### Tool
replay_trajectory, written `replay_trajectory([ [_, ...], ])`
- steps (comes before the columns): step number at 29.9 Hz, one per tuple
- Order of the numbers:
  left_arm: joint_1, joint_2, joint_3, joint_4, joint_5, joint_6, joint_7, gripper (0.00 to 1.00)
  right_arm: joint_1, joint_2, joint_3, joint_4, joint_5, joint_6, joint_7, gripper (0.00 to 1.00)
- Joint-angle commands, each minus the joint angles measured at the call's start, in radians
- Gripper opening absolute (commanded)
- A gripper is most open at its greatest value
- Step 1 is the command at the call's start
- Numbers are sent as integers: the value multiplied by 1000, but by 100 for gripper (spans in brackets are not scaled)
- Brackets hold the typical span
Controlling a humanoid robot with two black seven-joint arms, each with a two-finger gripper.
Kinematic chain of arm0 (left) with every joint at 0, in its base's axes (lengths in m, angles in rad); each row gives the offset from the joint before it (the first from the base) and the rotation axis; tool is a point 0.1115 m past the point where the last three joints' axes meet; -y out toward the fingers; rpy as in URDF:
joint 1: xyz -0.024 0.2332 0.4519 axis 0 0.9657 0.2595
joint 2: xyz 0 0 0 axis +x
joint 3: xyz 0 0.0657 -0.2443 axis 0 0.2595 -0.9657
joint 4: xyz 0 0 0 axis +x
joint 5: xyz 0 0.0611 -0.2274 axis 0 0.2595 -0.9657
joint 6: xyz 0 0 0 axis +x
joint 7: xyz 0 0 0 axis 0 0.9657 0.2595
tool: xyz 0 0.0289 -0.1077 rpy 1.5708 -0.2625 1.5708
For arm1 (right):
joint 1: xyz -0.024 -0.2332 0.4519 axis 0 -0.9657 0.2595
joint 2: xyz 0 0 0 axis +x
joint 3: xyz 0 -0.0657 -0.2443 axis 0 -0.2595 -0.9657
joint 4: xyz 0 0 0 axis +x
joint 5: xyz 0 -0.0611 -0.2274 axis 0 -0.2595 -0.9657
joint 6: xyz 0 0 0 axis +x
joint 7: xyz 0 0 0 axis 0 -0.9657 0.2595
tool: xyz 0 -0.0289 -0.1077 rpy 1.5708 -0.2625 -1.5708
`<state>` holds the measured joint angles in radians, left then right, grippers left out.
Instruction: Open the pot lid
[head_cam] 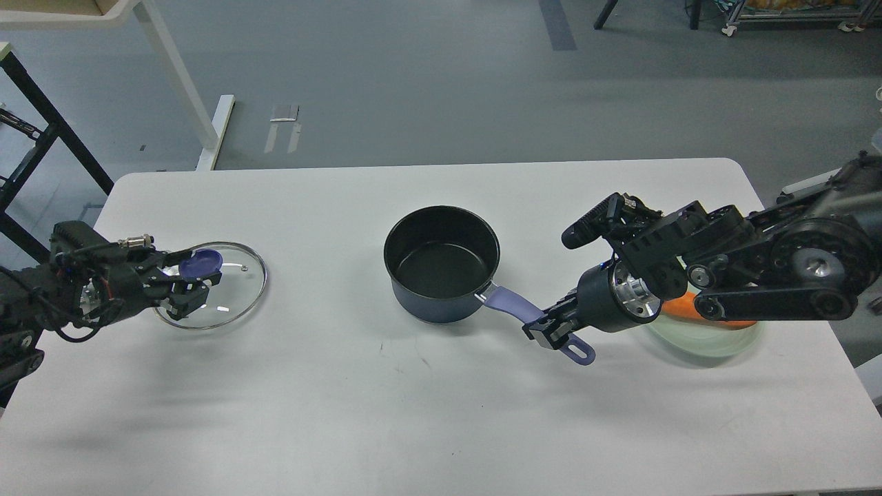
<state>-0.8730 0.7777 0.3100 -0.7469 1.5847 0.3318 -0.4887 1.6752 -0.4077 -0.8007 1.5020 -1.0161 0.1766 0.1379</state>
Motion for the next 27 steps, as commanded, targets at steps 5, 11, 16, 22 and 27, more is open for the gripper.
replay_trajectory([
  [5, 0, -3, 0, 0, -2, 1, 0, 74, -2, -2, -2, -2, -1, 0, 0, 32],
  [11, 0, -9, 0, 0, -2, 1, 0, 84, -2, -3, 0, -2, -1, 0, 0, 33],
  [16, -1, -9, -8, 0, -5, 3, 0, 87, -3, -5, 0, -2, -1, 0, 0, 41],
  [22, -7, -5, -17, 0, -144, 44, 0, 99, -2, -5, 2, -2, 2, 0, 0, 65],
  [27, -18, 0, -18, 0, -354, 49, 0, 99, 0, -7, 2, -3, 1, 0, 2, 70],
])
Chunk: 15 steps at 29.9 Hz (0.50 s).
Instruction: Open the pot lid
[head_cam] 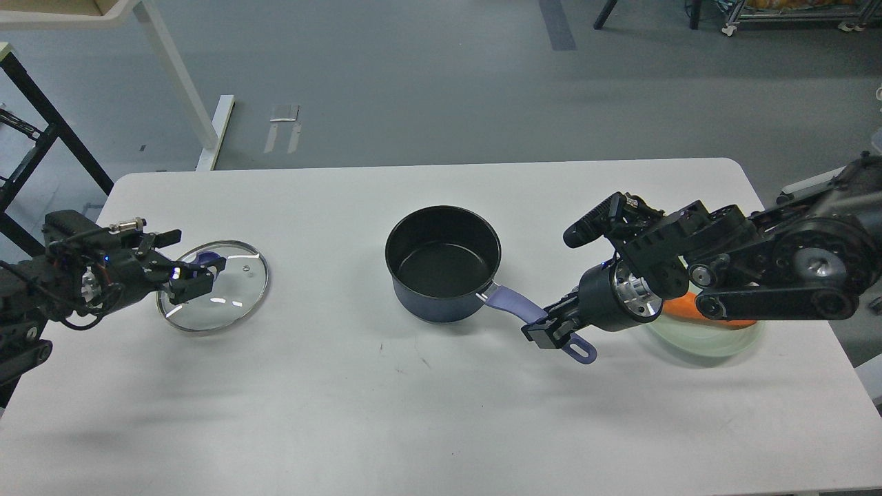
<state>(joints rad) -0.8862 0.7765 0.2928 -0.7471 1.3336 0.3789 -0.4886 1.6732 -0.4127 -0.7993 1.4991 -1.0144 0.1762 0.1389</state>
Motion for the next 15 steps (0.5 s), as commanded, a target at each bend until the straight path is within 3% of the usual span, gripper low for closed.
replay_trajectory([
  [1, -13, 0, -3, 0, -129, 1, 0, 99, 2, -5, 6, -2, 0, 0, 2, 73],
  [6, -85, 3, -3, -5, -305, -34, 0, 99, 5, -92, 125, -2, 19, 0, 11, 88],
  [9, -131, 3, -3, -5, -449, -104, 0, 99, 2, -168, 244, -6, 40, 0, 13, 97],
  [15, -220, -3, -14, 0, -798, -274, 0, 99, -125, -331, 559, -45, 45, -3, 18, 99],
])
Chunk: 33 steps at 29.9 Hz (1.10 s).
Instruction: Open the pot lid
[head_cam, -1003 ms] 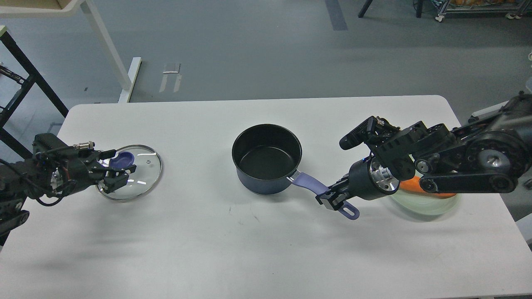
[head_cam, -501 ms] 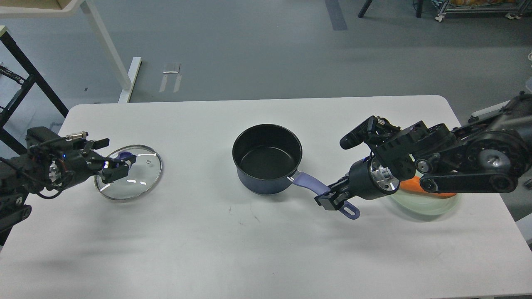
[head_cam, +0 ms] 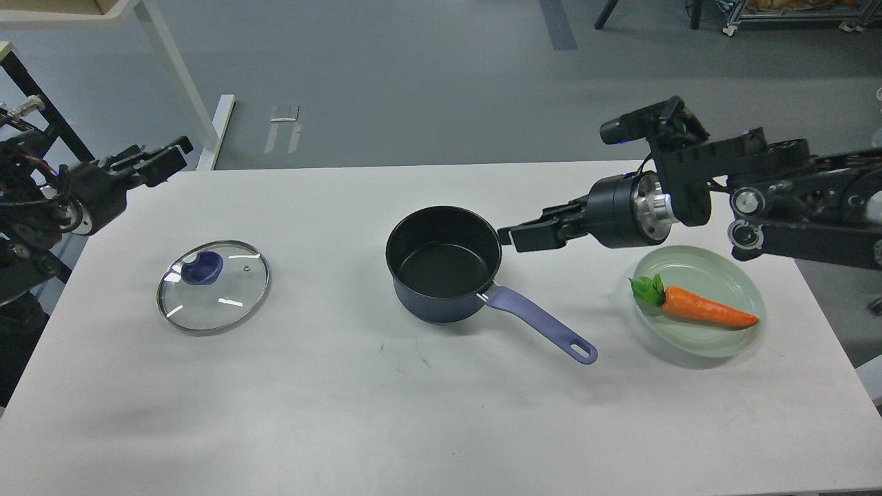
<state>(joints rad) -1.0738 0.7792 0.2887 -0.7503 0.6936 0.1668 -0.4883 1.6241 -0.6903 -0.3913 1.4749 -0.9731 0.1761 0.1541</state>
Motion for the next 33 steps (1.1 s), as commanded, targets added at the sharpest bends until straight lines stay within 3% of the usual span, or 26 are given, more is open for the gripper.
replay_trajectory([
  [1, -37, -9, -22, 3, -210, -70, 0, 99, -114, -66, 207, -30, 8, -4, 2, 99],
  [6, -31, -63, -118, 3, -402, -98, 0, 99, -332, -94, 521, -99, 50, -13, 2, 99],
  [12, -17, -126, -207, 3, -511, -110, 0, 99, -483, -86, 741, -186, 155, -15, 2, 100],
  [22, 0, -150, -247, 3, -779, -259, 0, 99, -515, -6, 776, -373, 601, -26, 5, 100],
  [33, 23, -192, -289, 31, -921, -337, 0, 99, -612, 93, 868, -527, 1025, -18, 67, 100],
])
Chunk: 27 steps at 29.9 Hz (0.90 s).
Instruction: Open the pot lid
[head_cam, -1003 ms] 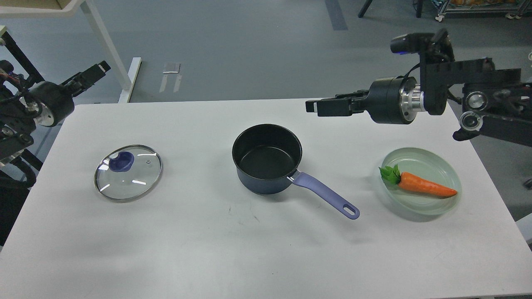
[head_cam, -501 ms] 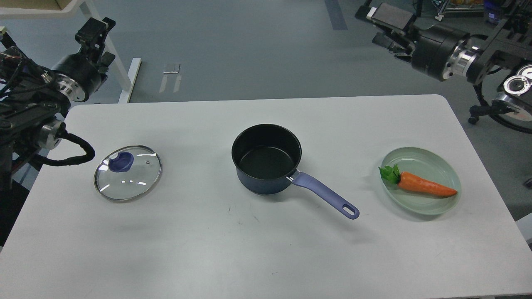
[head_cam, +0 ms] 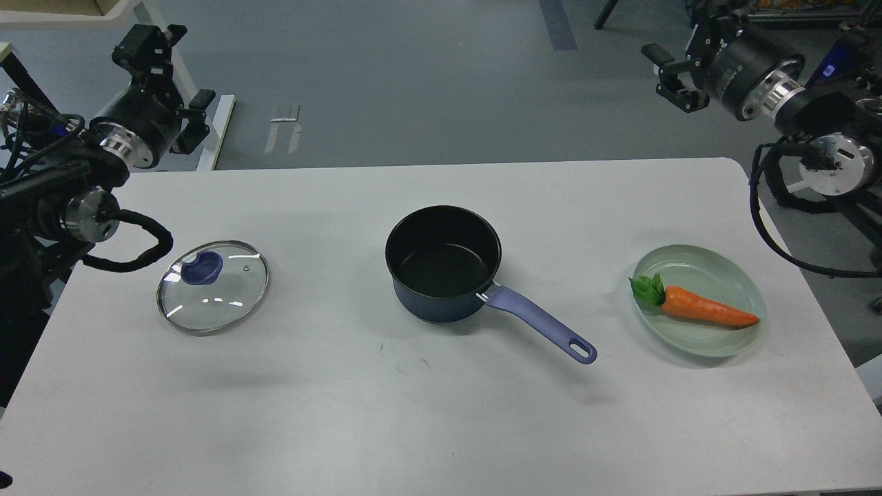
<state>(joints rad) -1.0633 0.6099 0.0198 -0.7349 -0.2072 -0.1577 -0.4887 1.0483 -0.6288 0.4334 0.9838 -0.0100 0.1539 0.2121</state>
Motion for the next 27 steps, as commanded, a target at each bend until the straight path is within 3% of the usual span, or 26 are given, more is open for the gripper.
replay_trajectory([
  [1, 23, -32, -33, 22, -21, -19, 0, 99, -53, 49, 71, -56, 77, 4, 9, 100],
  [13, 124, -136, -265, 31, -23, -49, 0, 99, -278, 329, 514, -157, 123, 10, 9, 100],
  [18, 134, -168, -305, 68, -24, -55, 0, 99, -304, 388, 565, -180, 125, 24, 7, 100],
  [27, 143, -193, -313, 103, -49, -59, 0, 99, -353, 391, 564, -208, 211, 39, 0, 100],
])
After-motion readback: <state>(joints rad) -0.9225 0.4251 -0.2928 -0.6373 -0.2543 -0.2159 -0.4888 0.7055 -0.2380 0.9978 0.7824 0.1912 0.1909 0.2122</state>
